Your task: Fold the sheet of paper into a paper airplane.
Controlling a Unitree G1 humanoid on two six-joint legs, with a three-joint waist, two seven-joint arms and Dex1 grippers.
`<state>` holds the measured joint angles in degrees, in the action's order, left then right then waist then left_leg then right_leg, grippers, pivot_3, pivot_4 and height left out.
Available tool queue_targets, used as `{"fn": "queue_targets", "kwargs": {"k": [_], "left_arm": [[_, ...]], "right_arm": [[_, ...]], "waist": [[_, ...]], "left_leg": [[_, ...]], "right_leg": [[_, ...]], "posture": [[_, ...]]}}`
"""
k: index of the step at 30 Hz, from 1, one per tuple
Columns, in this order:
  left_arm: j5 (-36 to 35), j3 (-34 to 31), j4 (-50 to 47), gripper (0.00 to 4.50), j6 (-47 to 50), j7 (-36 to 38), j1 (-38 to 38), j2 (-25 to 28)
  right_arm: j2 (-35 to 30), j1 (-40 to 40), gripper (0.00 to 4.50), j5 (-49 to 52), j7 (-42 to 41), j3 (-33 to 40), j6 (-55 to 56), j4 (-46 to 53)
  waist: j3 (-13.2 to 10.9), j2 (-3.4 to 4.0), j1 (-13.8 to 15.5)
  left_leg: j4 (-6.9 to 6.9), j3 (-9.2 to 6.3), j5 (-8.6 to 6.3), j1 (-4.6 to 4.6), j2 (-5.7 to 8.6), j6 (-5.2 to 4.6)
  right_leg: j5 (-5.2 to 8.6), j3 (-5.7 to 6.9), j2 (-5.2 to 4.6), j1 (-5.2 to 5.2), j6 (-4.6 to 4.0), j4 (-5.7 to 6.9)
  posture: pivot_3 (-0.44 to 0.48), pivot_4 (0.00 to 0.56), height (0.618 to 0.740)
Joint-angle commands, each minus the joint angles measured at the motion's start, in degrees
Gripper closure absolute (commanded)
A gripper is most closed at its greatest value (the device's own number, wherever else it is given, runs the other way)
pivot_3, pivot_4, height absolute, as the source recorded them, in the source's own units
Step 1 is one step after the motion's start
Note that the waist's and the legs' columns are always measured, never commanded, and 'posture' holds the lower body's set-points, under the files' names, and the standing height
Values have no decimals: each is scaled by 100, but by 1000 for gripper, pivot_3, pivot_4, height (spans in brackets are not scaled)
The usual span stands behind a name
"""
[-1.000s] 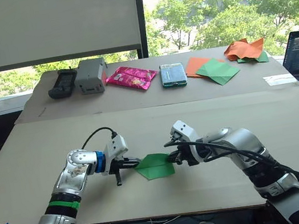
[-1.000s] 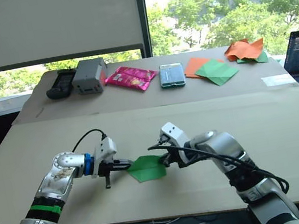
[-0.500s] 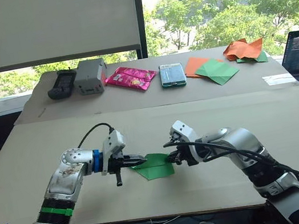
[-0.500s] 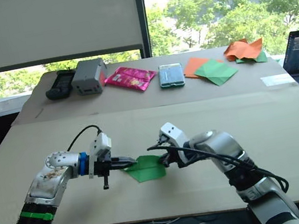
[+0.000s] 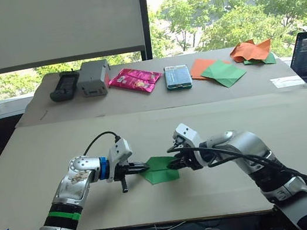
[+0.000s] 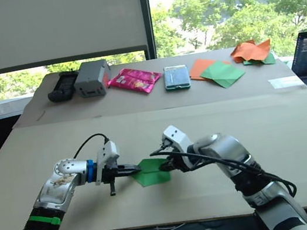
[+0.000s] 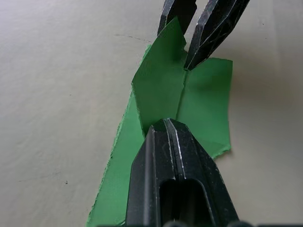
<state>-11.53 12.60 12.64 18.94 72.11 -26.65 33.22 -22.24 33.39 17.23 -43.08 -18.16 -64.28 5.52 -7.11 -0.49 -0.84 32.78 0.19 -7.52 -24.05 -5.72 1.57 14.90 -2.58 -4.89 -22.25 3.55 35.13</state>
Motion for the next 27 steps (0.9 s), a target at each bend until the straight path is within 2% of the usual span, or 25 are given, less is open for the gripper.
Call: {"fn": "queue_targets", "kwargs": {"k": [1,5,9,12,13,17,20,27], "left_arm": [[45,0,72,4500,-128,-12,-118,-9],[85,-1,149,4500,-125,-51,-131,-33],[190,63,202,4500,-194,-99,-88,-58],[198,71,126,4500,-133,-133,-60,-110],[205,71,125,4500,-129,-144,-60,-123],[214,62,145,4500,-104,-159,-65,-135],[245,75,141,4500,-97,-173,-62,-136],[247,65,105,4500,-82,-212,-44,-134]], "right_arm": [[125,147,1565,120,212,355,90,225],[198,126,1565,92,427,604,375,588],[356,-201,1565,-13,680,765,1324,1111],[269,-616,1565,-203,687,518,2008,1593],[236,-733,2099,-250,667,419,2185,1733],[121,-1107,3463,-440,624,-28,2531,2043],[-26,-1229,4455,-953,684,-612,2837,1665],[166,-1255,4455,-1490,965,-962,3068,974]], "waist": [[0,0,1],[0,0,15],[0,1,14],[0,0,25],[0,0,30],[0,0,14],[0,0,-1],[1,-2,6]], "left_leg": [[0,0,0,0,0,0],[0,0,0,-10,0,-1],[0,-1,0,-11,0,-1],[-2,0,0,-10,0,0],[-2,0,0,-11,0,0],[-1,0,0,-10,0,1],[-2,-1,-1,-7,0,1],[-2,-1,0,-6,0,1]], "right_leg": [[0,0,0,-1,0,0],[0,0,0,-6,-1,-1],[0,1,0,-6,0,-4],[1,2,0,-4,1,-7],[1,2,0,-4,1,-10],[1,2,-1,-3,1,-11],[0,2,-1,-4,0,-9],[0,1,-1,-3,0,-10]], "posture": [[0,150,720],[0,150,720],[0,150,720],[0,150,720],[0,150,720],[0,150,720],[0,150,720],[0,150,720]]}}
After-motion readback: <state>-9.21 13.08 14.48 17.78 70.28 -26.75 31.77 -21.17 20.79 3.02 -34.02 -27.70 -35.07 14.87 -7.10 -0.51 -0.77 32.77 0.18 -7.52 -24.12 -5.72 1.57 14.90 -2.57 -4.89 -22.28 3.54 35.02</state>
